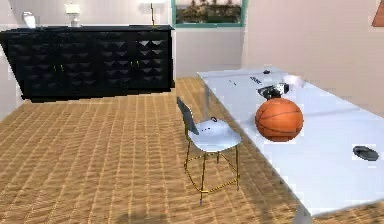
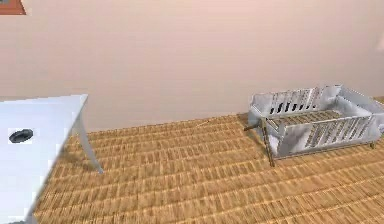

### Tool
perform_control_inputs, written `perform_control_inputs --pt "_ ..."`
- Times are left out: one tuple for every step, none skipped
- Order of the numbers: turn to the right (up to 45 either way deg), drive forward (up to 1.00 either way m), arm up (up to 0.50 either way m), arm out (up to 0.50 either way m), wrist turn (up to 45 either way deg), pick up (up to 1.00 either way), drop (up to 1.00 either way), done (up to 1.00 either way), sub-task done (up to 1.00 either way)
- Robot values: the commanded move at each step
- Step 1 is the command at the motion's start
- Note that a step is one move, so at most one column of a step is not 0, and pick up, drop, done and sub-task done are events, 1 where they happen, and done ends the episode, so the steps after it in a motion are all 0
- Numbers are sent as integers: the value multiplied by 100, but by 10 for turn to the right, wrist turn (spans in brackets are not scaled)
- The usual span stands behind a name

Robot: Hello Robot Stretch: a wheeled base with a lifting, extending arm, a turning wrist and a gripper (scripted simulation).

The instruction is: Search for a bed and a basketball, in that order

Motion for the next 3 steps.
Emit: perform_control_inputs --pt "210 0 0 0 0 0 0 0 0" --pt "0 10 0 0 0 0 0 0 0" --pt "0 0 0 0 0 0 0 100 0"
